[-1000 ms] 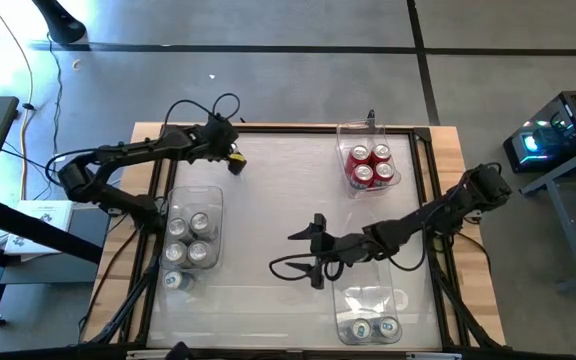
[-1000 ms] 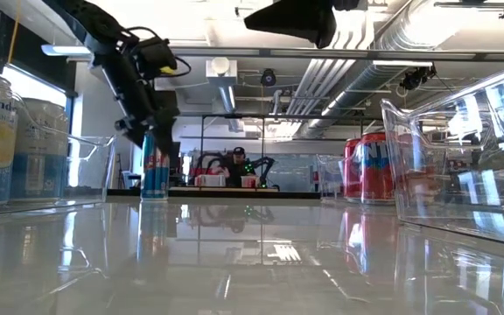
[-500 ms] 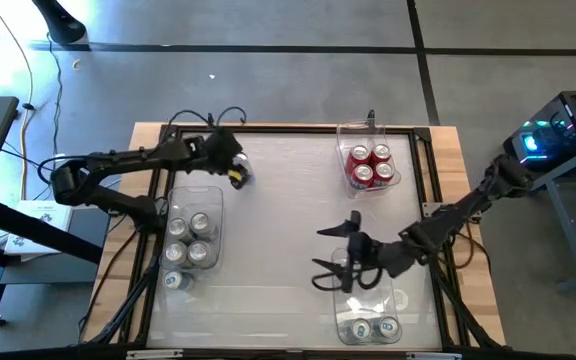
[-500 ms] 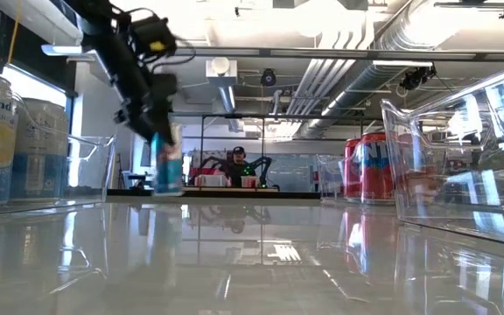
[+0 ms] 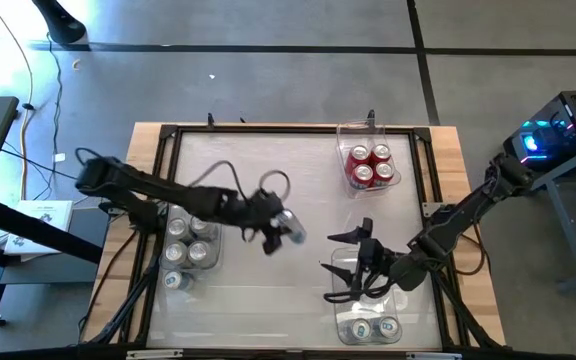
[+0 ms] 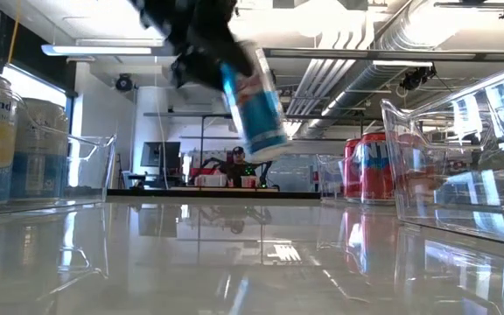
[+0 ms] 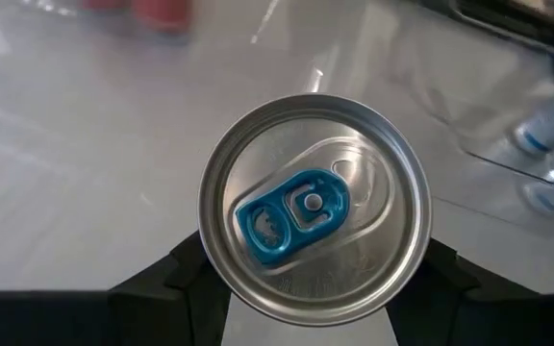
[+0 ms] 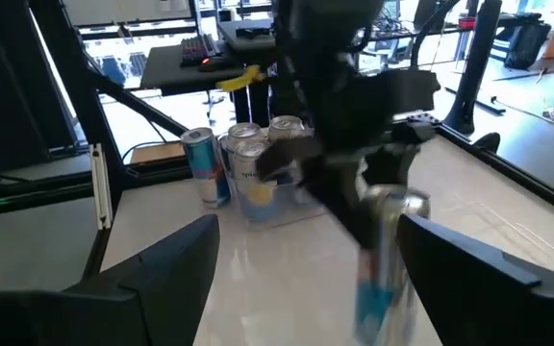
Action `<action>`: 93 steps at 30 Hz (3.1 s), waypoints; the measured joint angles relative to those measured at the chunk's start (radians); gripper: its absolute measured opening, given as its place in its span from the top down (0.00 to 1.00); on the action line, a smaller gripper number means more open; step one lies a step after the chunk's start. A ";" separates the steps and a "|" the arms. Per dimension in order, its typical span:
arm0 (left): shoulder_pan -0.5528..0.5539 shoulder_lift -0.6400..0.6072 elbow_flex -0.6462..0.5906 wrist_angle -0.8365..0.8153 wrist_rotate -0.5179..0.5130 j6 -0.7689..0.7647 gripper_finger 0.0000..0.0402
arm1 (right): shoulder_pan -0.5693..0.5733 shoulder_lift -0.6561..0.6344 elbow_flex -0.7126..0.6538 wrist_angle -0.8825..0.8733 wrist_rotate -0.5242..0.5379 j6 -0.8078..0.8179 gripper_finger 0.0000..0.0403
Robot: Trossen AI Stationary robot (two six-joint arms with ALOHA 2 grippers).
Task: Sort soda cans
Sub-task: Put the top blue soda can into the bottom right transparent bin
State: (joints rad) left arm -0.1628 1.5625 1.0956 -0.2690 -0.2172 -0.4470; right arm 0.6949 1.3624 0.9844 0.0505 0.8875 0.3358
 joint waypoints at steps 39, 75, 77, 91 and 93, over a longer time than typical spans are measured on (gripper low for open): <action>-0.072 0.281 0.281 -0.170 0.128 0.171 0.18 | -0.082 0.067 0.001 -0.189 -0.179 0.195 0.22; -0.211 0.072 0.046 -0.320 -0.372 -0.090 0.18 | -0.255 0.238 0.076 -0.123 -0.369 0.108 0.45; -0.220 0.070 0.046 -0.323 -0.387 -0.091 0.18 | -0.234 0.185 0.125 -0.162 -0.371 0.054 0.45; -0.280 0.060 0.046 -0.357 -0.524 -0.112 0.18 | 0.141 -0.118 0.212 -0.819 -0.259 0.491 0.45; -0.284 0.060 0.046 -0.358 -0.533 -0.118 0.18 | 0.202 -0.120 0.158 -0.847 -0.204 0.626 0.45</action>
State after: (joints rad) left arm -0.4469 1.6230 1.1412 -0.6270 -0.7504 -0.5648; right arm 0.8969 1.2423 1.1422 -0.7962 0.6839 0.9616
